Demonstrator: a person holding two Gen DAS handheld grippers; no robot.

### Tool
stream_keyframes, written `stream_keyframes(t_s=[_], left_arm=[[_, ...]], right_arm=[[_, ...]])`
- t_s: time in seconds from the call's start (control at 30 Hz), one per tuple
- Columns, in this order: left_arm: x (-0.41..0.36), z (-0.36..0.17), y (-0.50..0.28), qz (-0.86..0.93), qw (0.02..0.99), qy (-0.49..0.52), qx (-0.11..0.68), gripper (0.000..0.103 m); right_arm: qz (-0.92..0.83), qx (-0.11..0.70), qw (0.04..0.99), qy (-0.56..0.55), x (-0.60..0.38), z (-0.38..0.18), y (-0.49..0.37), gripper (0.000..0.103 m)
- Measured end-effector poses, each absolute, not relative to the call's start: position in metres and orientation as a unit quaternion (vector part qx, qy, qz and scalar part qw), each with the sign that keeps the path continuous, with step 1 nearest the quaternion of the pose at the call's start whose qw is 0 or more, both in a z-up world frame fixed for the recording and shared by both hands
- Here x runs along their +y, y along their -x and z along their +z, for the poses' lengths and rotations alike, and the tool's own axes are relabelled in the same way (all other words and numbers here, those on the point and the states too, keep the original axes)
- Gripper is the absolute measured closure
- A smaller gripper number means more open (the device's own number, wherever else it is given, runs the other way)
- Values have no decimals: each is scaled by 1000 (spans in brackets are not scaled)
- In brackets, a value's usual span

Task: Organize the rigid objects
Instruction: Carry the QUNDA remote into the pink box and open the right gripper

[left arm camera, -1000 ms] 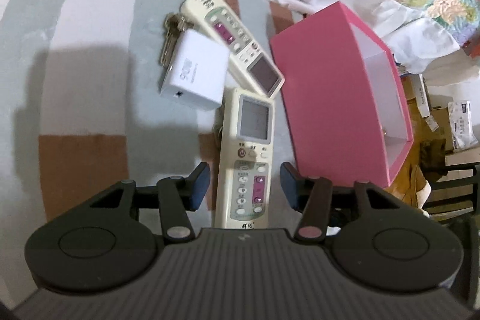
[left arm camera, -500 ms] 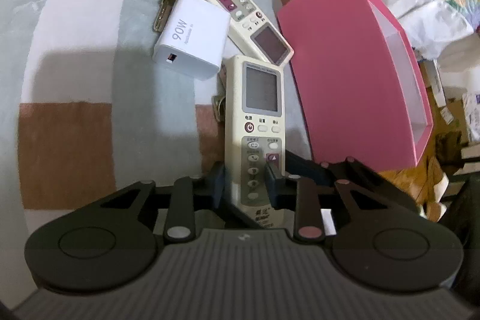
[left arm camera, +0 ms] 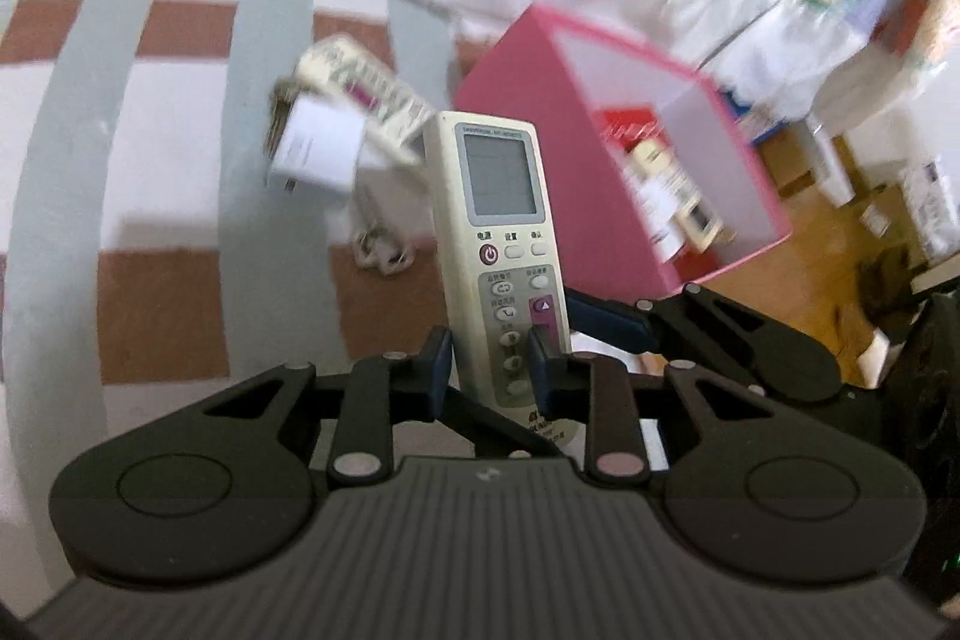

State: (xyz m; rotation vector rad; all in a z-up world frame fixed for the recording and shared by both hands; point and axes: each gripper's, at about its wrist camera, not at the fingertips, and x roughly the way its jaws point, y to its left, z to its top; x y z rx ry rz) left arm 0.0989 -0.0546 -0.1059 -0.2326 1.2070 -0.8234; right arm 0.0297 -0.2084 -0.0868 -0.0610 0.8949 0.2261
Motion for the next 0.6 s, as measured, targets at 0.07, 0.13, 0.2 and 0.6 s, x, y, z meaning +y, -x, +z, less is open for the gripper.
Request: stream_keyframes(t_s=[0.07,0.13,0.2,0.6], left_arm=[[-58,-92,-98,-384,745,97,536,77],[-65,-79,-98,-390,748,91,529,77],[-76,-66,-99,-398,754,76,516,77],[-192,-22,-130,-444,718,28,535,77]], right_arm=[[110,418,901,38,-213,-76,-30,33],[106,408,906,39,-221,-64,-30,33],[101,401,910,32,-232,-54,-32,33],[16,409,907,-103,-335,-15,-47,33]])
